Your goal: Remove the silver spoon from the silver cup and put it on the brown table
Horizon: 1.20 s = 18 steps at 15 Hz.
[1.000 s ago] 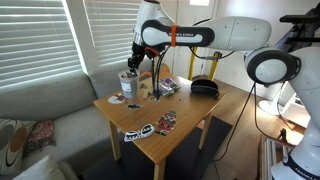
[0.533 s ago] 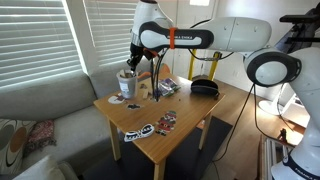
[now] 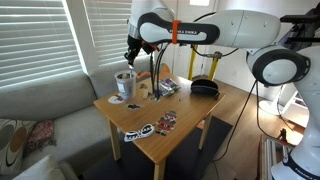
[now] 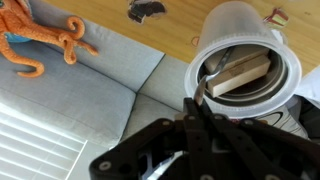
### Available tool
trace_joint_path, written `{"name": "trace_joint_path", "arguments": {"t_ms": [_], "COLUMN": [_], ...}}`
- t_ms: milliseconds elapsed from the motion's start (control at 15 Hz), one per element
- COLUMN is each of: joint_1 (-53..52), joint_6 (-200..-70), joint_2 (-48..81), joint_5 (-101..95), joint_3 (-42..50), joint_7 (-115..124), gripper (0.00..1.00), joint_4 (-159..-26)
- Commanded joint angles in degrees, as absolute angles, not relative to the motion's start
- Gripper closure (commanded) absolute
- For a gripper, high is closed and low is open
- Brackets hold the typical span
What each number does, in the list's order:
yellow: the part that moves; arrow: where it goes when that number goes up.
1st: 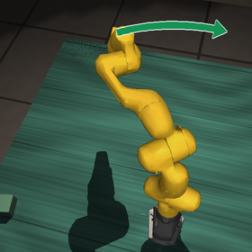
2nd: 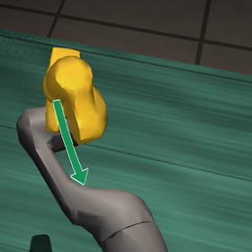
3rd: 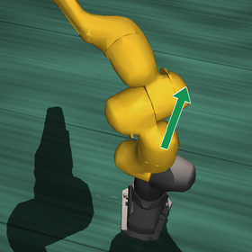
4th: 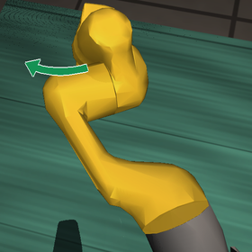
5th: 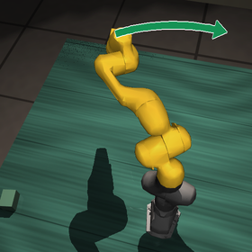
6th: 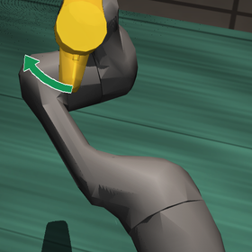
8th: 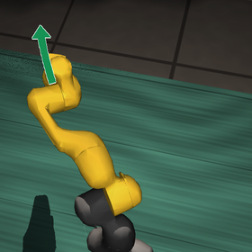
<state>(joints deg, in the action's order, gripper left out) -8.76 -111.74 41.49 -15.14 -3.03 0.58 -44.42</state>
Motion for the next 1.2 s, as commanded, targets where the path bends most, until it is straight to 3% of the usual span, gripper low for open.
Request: {"name": "trace_joint_path", "arguments": {"t_ms": [0,600,1133], "joint_1": [-10.5,-5.9,2.0], "joint_6": [-106.2,-114.2,-102.4], "joint_2": [39.4,24.5,14.6], "joint_5": [-18.5,-12.4,-4.9], "joint_3": [-0.8,-4.5,-5.0], "joint_7": [2.4,-1.1,-16.4], "gripper": [0.99,0.99,0.99], "joint_4": [-44.7,-54.9,-73.5]}}
